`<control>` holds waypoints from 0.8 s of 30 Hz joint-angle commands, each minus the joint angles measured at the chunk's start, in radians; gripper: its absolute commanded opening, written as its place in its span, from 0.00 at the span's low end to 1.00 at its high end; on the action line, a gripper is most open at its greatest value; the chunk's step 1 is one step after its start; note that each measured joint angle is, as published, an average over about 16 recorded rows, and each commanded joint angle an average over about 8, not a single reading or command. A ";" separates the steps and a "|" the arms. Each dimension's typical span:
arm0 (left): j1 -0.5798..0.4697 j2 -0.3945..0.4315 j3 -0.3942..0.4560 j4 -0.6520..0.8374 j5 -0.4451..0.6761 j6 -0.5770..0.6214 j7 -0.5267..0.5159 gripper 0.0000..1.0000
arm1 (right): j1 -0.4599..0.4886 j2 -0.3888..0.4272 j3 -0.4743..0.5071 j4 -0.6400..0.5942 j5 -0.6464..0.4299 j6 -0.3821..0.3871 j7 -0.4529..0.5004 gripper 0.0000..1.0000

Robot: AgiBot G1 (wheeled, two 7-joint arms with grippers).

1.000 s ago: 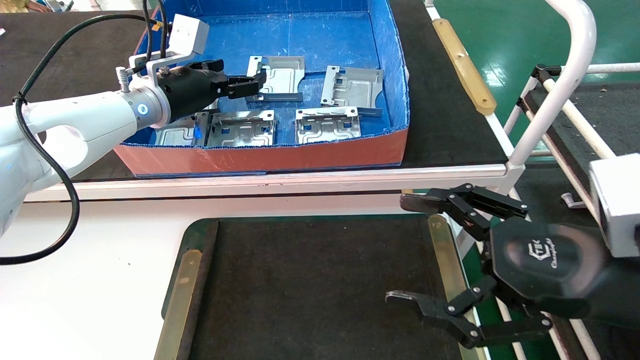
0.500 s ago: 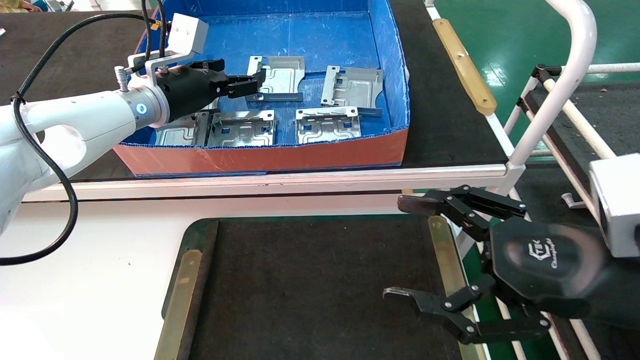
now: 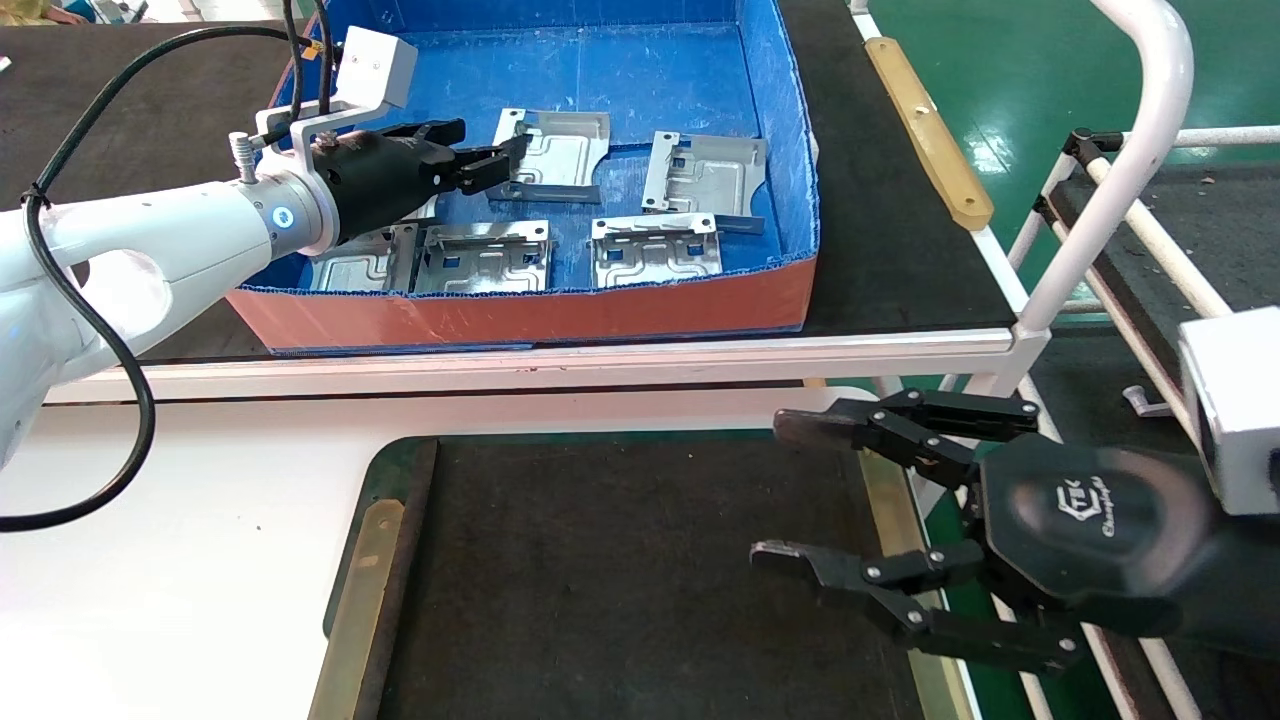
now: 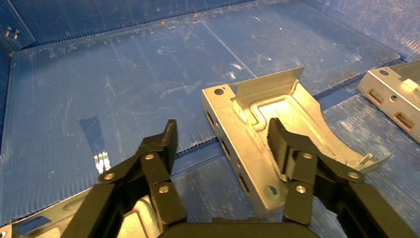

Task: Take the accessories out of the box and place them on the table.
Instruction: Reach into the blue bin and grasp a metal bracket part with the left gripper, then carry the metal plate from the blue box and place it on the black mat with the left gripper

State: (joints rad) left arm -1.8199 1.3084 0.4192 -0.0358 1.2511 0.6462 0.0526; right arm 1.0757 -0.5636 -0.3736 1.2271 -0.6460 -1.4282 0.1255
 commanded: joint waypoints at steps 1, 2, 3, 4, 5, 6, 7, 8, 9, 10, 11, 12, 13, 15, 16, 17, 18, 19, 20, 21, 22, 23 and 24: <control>0.000 0.000 0.000 0.000 0.000 0.000 0.000 0.00 | 0.000 0.000 0.000 0.000 0.000 0.000 0.000 0.00; 0.000 0.000 0.000 0.000 0.000 0.000 0.000 0.00 | 0.000 0.000 0.000 0.000 0.000 0.000 0.000 0.00; 0.000 0.000 0.000 0.000 0.000 0.000 0.000 0.00 | 0.000 0.000 0.000 0.000 0.000 0.000 0.000 0.00; 0.000 0.000 0.000 0.000 0.000 0.001 0.000 0.00 | 0.000 0.000 0.000 0.000 0.000 0.000 0.000 0.00; 0.000 0.000 0.000 -0.001 0.000 0.001 0.000 0.00 | 0.000 0.000 0.000 0.000 0.000 0.000 0.000 0.00; 0.000 0.000 0.000 -0.001 0.000 0.001 0.000 0.00 | 0.000 0.000 0.000 0.000 0.000 0.000 0.000 0.00; 0.000 0.000 0.000 -0.001 0.000 0.001 0.000 0.00 | 0.000 0.000 0.000 0.000 0.000 0.000 0.000 0.00; 0.000 0.000 0.000 -0.001 0.000 0.001 0.000 0.00 | 0.000 0.000 0.000 0.000 0.000 0.000 0.000 0.00; 0.000 0.000 0.000 -0.001 0.000 0.001 0.000 0.00 | 0.000 0.000 0.000 0.000 0.000 0.000 0.000 0.00; 0.000 -0.001 0.000 -0.001 0.000 0.001 0.000 0.00 | 0.000 0.000 0.000 0.000 0.000 0.000 0.000 0.00; 0.000 -0.001 0.000 -0.001 0.000 0.001 0.000 0.00 | 0.000 0.000 0.000 0.000 0.000 0.000 0.000 0.00; 0.000 -0.001 0.000 -0.001 0.000 0.001 0.000 0.00 | 0.000 0.000 0.000 0.000 0.000 0.000 0.000 0.00; 0.000 -0.001 0.000 -0.001 0.001 0.001 0.000 0.00 | 0.000 0.000 0.000 0.000 0.000 0.000 0.000 0.00; 0.000 -0.001 0.000 -0.001 0.001 0.001 0.000 0.00 | 0.000 0.000 0.000 0.000 0.000 0.000 0.000 0.00; 0.000 -0.001 0.000 -0.001 0.001 0.001 0.000 0.00 | 0.000 0.000 0.000 0.000 0.000 0.000 0.000 0.00; 0.000 -0.001 0.000 -0.001 0.001 0.001 0.000 0.00 | 0.000 0.000 0.000 0.000 0.000 0.000 0.000 0.00; 0.000 -0.001 0.000 -0.001 0.001 0.001 0.000 0.00 | 0.000 0.000 0.000 0.000 0.000 0.000 0.000 0.00; 0.001 -0.001 0.000 -0.001 0.001 0.001 0.000 0.00 | 0.000 0.000 0.000 0.000 0.000 0.000 0.000 0.00; 0.001 -0.001 0.000 -0.001 0.001 0.001 0.000 0.00 | 0.000 0.000 0.000 0.000 0.000 0.000 0.000 0.00; 0.001 -0.001 0.000 -0.001 0.001 0.001 0.000 0.00 | 0.000 0.000 0.000 0.000 0.000 0.000 0.000 0.00; 0.001 -0.001 0.000 -0.002 0.001 0.002 -0.001 0.00 | 0.000 0.000 0.000 0.000 0.000 0.000 0.000 0.00; 0.001 0.000 0.000 -0.002 0.001 0.003 -0.001 0.00 | 0.000 0.000 0.000 0.000 0.000 0.000 0.000 0.00; 0.000 0.000 0.001 -0.003 0.002 0.005 -0.001 0.00 | 0.000 0.000 0.000 0.000 0.000 0.000 0.000 0.00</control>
State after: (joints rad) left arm -1.8228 1.3083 0.4201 -0.0419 1.2532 0.6542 0.0517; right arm 1.0757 -0.5636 -0.3736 1.2271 -0.6460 -1.4282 0.1254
